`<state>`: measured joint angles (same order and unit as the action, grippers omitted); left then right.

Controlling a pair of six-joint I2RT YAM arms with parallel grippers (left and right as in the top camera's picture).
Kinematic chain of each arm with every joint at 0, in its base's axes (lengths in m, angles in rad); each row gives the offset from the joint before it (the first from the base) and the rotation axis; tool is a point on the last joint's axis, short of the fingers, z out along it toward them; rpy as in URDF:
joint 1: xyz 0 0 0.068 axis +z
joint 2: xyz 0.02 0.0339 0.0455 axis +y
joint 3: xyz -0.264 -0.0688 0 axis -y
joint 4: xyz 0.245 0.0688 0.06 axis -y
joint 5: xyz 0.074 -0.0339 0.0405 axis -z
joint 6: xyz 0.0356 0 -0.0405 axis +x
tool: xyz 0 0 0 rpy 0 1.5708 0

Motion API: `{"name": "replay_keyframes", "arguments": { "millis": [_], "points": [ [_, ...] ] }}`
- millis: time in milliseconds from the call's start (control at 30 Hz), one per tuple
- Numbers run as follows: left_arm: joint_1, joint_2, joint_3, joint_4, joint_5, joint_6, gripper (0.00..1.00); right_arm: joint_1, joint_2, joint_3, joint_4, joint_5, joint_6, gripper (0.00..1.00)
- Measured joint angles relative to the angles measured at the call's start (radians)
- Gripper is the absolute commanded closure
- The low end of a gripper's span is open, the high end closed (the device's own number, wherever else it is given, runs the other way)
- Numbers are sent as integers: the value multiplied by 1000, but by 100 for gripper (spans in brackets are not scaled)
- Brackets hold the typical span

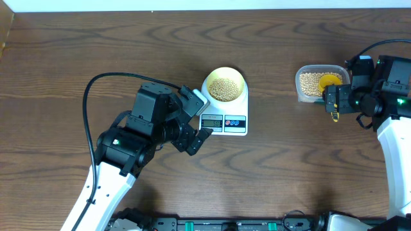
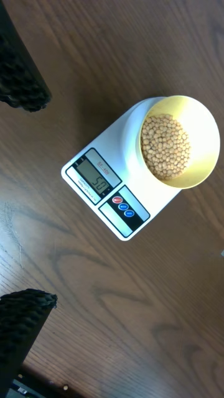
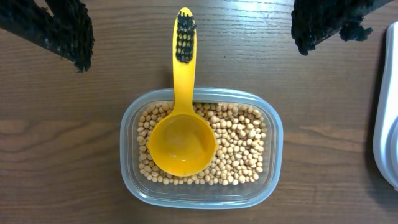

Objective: Scoop item into bowl and weigh 50g on scale

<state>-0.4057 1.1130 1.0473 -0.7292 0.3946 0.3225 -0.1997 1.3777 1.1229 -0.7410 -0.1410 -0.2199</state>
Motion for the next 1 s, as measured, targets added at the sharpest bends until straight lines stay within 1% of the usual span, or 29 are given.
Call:
{"name": "replay_keyframes", "arguments": {
  "millis": [1000],
  "points": [
    [0,0,0,-10,0,0,6,0,0,0,0,0,0,1]
  ]
}}
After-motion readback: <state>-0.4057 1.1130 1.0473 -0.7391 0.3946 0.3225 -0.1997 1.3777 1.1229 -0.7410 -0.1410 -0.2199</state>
